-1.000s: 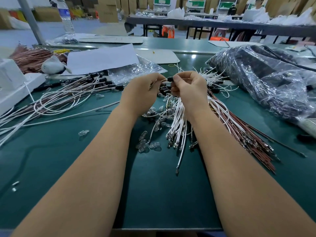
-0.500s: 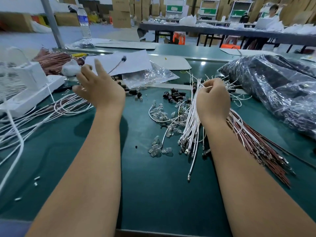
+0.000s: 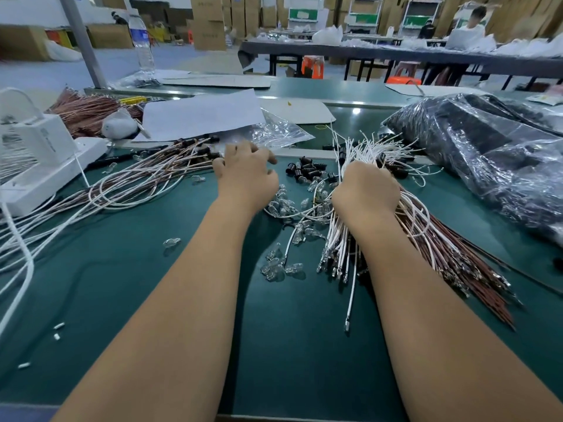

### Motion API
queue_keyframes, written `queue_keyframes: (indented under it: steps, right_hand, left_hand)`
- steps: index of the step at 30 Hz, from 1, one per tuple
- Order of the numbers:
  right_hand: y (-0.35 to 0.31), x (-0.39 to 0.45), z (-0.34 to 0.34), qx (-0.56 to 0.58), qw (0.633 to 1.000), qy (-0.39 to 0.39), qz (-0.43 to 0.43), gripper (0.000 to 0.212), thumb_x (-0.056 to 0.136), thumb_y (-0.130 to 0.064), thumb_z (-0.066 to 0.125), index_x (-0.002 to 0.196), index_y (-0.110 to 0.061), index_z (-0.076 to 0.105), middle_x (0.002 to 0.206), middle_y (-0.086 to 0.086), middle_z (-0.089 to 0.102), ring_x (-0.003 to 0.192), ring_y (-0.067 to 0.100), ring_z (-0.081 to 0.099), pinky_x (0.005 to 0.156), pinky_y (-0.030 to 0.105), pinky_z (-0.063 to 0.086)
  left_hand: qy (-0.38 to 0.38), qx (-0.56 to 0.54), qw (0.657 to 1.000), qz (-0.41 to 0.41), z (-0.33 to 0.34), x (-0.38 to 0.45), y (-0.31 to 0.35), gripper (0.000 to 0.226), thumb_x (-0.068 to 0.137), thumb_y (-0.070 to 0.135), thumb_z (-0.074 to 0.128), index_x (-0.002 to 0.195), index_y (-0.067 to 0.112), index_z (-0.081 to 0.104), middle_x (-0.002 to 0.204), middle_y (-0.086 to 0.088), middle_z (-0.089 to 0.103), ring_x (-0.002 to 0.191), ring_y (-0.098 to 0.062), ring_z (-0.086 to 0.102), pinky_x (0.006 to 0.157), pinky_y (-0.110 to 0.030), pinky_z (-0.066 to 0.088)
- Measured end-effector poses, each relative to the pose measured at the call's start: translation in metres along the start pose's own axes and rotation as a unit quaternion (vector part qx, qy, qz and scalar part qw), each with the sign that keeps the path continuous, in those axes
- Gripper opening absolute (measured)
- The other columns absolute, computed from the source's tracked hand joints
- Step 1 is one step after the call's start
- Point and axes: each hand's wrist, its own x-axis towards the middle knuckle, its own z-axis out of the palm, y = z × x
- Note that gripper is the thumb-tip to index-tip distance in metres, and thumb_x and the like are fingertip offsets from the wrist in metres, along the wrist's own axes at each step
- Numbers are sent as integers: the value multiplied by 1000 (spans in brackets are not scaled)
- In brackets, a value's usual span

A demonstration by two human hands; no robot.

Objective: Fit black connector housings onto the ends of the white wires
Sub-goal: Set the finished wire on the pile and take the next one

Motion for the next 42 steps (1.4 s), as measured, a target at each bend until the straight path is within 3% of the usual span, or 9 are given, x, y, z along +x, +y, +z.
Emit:
queue_keyframes:
  steps: [3,8,12,19,23,27,31,37,42]
  right_hand:
    - [0,1,2,52,997,57,15,4,86,-9,46,82,-10,46,83,7,54,88,30,53,73,35,40]
    - [-5,3,4,90,975,185,-80,14,90,-1,39,97,-11,47,68,-2,47,67,22,50,74,35,37]
    - [-15,-1,4,146,953,200,-175,17,90,2,47,99,-11,54,71,-3,52,64,18,50,75,31,35]
    - [-5,4,-1,195,935,290,-67,12,90,3,47,90,-7,53,69,0,49,62,18,45,65,30,38]
    - [4,9,0,138,955,260,-34,20,88,-1,45,100,-11,58,87,2,61,83,23,55,81,31,35]
    - [-5,5,2,127,961,195,-147,34,90,-8,49,121,-14,60,115,1,65,106,18,56,93,29,30]
    - [-8,3,5,65,970,126,-199,22,97,-17,49,106,-20,69,100,1,70,92,21,60,84,30,31]
    - [7,16,-13,163,976,145,-9,18,96,-10,46,102,-13,63,84,2,60,76,22,52,56,28,32]
    - [-11,38,-15,228,974,10,-16,14,93,-10,41,94,-13,54,82,0,54,79,21,50,64,30,33]
  left_hand:
    - [1,-17,1000,11,1,0,0,31,89,19,49,115,28,63,127,-2,53,125,-24,36,98,-43,24]
    - [138,-79,982,104,-4,-5,11,58,89,1,45,136,36,50,144,6,46,132,-16,39,109,-47,20]
    - [125,-33,973,193,-6,-6,24,54,95,8,42,135,43,46,156,5,28,143,-18,21,112,-45,14]
    - [140,-86,975,152,-6,-5,12,28,99,15,43,108,21,68,98,6,70,100,-20,59,93,-35,25]
    - [132,-135,972,137,-7,-2,1,23,95,8,51,105,10,71,98,-7,72,90,-26,62,86,-38,48]
    - [83,-187,965,163,-5,-4,8,19,92,11,59,105,15,73,91,0,73,76,-12,60,76,-26,50]
    - [50,-214,965,144,-2,-5,11,14,87,19,66,100,23,72,84,6,72,77,-13,66,79,-33,55]
    - [115,-278,951,68,-5,4,-6,14,87,11,66,98,10,74,76,3,71,70,-12,66,78,-37,57]
    - [49,-261,964,23,4,7,-8,17,90,10,61,104,12,71,85,1,71,78,-12,65,82,-29,54]
